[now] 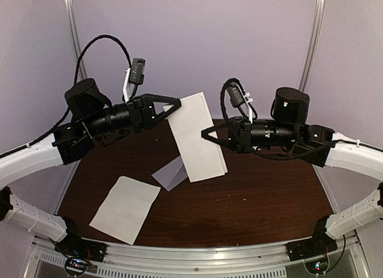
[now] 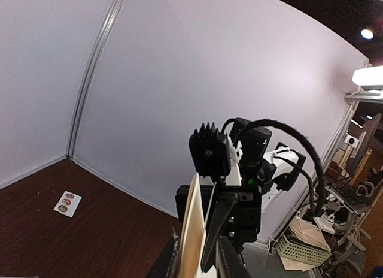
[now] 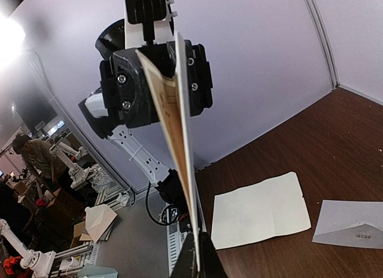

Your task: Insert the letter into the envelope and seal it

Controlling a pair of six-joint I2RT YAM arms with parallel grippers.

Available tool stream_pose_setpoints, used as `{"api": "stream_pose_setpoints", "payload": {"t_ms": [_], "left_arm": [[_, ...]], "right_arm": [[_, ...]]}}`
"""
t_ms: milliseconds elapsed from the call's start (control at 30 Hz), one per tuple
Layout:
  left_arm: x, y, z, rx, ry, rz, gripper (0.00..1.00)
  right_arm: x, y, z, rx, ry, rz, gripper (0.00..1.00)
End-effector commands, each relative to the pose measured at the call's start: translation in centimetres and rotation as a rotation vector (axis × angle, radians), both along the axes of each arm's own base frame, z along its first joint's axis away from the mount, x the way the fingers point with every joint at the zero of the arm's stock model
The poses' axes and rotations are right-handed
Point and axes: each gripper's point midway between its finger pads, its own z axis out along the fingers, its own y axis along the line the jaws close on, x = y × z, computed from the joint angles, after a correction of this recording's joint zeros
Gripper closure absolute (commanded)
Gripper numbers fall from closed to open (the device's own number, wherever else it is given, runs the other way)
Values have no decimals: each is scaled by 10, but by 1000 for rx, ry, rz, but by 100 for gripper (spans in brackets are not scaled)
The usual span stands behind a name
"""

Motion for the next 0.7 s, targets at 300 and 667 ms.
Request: {"api": "stream_pose_setpoints", "payload": {"t_ms": [300, 667], "left_arm": [[-6, 1, -8, 12, 10, -31, 100], [37, 3, -75, 217, 115, 192, 28]], "right_arm": [[8, -8, 8, 19, -31, -72, 100], [54, -44, -1, 40, -4, -369, 100]]}}
